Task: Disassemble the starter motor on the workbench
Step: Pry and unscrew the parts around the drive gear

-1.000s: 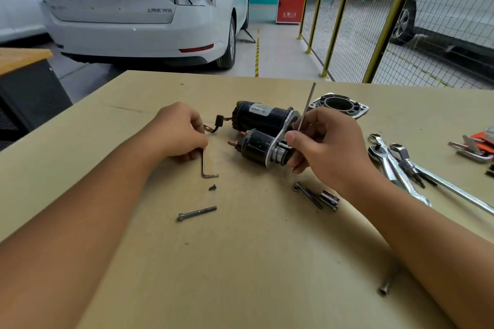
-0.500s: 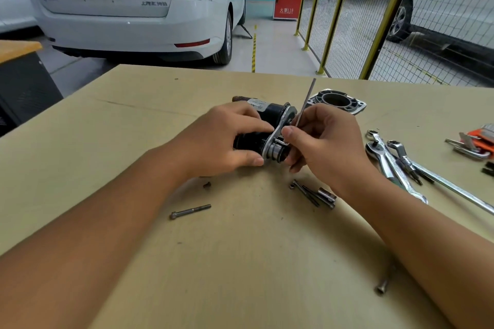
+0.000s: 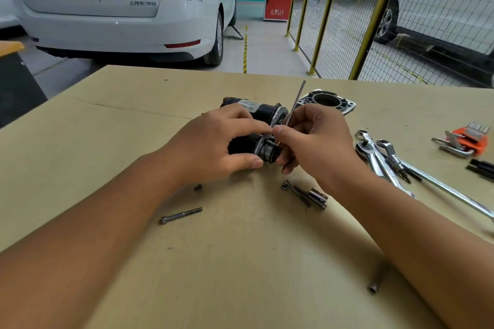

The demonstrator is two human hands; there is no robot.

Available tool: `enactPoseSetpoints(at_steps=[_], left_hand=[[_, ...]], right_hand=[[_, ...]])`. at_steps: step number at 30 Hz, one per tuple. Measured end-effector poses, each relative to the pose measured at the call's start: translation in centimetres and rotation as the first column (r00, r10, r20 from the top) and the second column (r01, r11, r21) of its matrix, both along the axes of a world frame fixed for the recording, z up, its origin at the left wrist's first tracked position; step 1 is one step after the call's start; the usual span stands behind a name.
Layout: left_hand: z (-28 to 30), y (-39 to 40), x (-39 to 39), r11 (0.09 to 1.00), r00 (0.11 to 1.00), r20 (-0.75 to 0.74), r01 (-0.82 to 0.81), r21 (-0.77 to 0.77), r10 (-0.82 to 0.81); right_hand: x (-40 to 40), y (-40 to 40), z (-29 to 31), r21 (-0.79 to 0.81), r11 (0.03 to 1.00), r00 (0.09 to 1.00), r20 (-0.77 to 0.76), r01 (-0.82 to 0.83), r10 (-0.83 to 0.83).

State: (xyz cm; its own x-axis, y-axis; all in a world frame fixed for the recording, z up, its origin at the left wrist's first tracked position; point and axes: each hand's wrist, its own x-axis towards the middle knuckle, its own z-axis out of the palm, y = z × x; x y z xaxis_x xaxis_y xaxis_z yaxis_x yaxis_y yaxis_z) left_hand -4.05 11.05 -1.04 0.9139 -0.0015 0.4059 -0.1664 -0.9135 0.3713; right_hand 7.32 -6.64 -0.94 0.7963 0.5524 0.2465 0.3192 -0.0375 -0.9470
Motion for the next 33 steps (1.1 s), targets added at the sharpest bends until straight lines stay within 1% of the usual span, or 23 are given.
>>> enactPoseSetpoints(at_steps=[4,5,8,9,11,14,17,19,21,25,30,33], left_hand=[[0.2,0.0,0.0,0.999,1.000,-0.014,0.025,0.042,-0.025],[0.3,0.0,-0.1,0.996,0.999,-0.021,0.030,0.083,-0.028],[0.8,-0.1,-0.1,0.957,0.999,-0.035,0.021,0.289,-0.011],[1.0,-0.2,-0.1,0.944,0.999,-0.036,0.023,0.330,-0.012],[1.3,-0.4,0.1,0.933,0.999,-0.046,0.038,0.358,-0.023],[1.5,-0.2,0.3,0.939,0.996,-0.068,0.071,0.337,-0.051],[1.7,0.5,0.2,0.951,0.991,-0.106,0.107,0.289,-0.080],[1.6,0.6,0.2,0.956,0.989,-0.118,0.114,0.270,-0.085],[1.4,0.7,0.2,0.960,0.992,-0.097,0.109,0.257,-0.086],[1.2,0.7,0.3,0.968,0.993,-0.085,0.105,0.228,-0.088],[1.1,0.8,0.4,0.974,0.991,-0.100,0.111,0.198,-0.093],[1.0,0.7,0.4,0.981,0.991,-0.096,0.110,0.158,-0.096]], right_hand=[[0.2,-0.2,0.1,0.018,0.999,0.999,-0.008,-0.047,0.047],[0.3,-0.2,0.1,0.029,0.998,0.999,-0.002,-0.048,0.048],[0.2,-0.2,0.0,0.065,0.998,1.000,0.011,-0.027,0.026],[0.2,-0.2,-0.1,0.072,0.997,1.000,0.011,-0.015,0.014],[0.1,-0.2,-0.4,0.077,0.997,1.000,-0.002,0.005,-0.005],[-0.1,-0.2,-0.6,0.102,0.994,0.999,-0.048,0.029,-0.024],[-0.4,-0.2,-0.9,0.155,0.987,0.989,-0.143,0.052,-0.030],[-0.5,-0.1,-0.9,0.160,0.986,0.982,-0.188,0.052,-0.021],[-0.3,0.0,-0.7,0.134,0.991,0.982,-0.186,0.029,-0.004],[-0.1,-0.1,-0.2,0.084,0.996,0.992,-0.119,-0.034,0.044],[-0.3,0.0,-0.2,0.060,0.998,0.997,-0.076,-0.022,0.027],[-0.3,0.0,-0.1,0.064,0.998,0.995,-0.092,-0.021,0.026]])
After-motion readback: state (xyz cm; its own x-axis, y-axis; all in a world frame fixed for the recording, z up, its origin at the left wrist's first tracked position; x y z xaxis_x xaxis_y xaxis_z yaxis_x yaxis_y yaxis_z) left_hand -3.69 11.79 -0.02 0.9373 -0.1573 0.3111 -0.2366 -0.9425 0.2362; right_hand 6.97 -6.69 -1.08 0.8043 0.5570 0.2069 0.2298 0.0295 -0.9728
